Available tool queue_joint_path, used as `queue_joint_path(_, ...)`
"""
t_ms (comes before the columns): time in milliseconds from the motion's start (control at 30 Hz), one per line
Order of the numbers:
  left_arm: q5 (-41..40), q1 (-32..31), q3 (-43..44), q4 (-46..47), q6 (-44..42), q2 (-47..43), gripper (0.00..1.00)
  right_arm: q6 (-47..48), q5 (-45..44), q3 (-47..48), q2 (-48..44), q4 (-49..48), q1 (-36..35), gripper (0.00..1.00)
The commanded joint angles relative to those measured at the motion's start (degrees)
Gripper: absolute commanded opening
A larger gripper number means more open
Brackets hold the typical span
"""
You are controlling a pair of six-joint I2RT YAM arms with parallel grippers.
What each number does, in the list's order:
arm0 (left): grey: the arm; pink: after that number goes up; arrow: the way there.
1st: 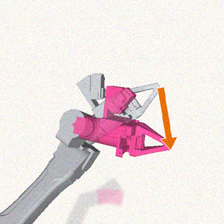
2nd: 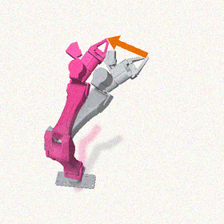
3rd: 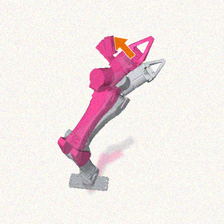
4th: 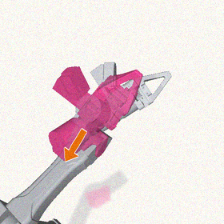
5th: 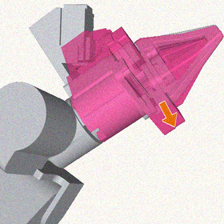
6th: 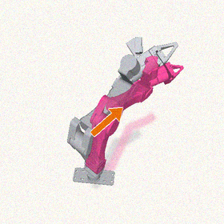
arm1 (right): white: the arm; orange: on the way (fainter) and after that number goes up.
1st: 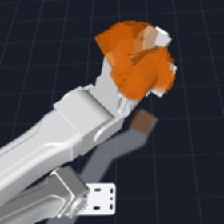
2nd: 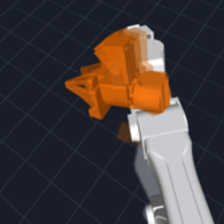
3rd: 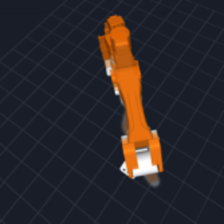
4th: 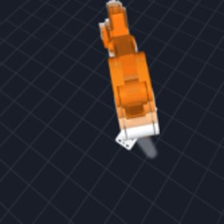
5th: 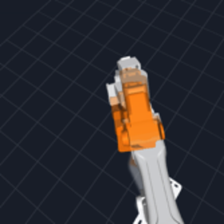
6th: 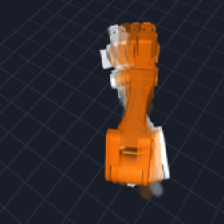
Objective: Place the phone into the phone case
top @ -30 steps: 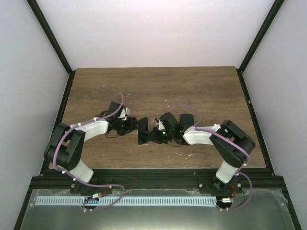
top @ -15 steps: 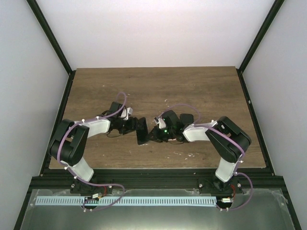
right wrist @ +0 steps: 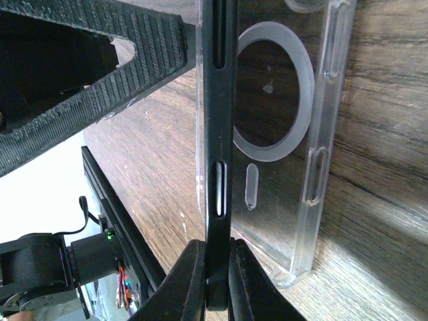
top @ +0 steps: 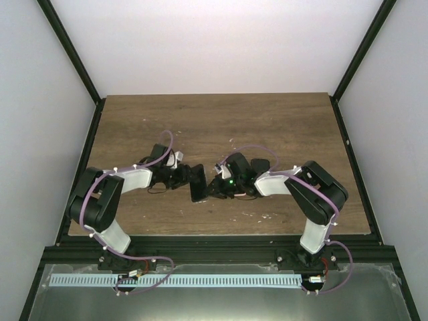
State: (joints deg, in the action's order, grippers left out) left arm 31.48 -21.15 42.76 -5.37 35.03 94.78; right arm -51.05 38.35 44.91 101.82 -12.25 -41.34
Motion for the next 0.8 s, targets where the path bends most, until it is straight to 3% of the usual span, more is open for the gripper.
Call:
queue_joint_path(0, 7.1, -0.6, -3.8, 4.2, 5.5, -2.0, 0.59, -4.5, -1.3, -0.7, 0.2, 1.6, -0.3, 0.06)
queue_joint_path(267, 9.0, -1.4, -6.8, 7.3, 9.1, -6.3, 0.58, -5.4, -1.0, -0.3, 1.4, 1.4, -0.4, 0.09)
queue_joint_path(600, 3.8, -0.8, -3.9, -0.3, 4.7, -7.9, 0.56, 3.7, -9.9, 2.5, -6.0, 16.5, 0.4, 0.34)
queue_joint_path(767, 1.5, -0.5, -2.8, -2.4, 3.6, -7.6, 0.54, 6.5, -13.1, 4.6, -7.9, 19.6, 0.9, 0.31)
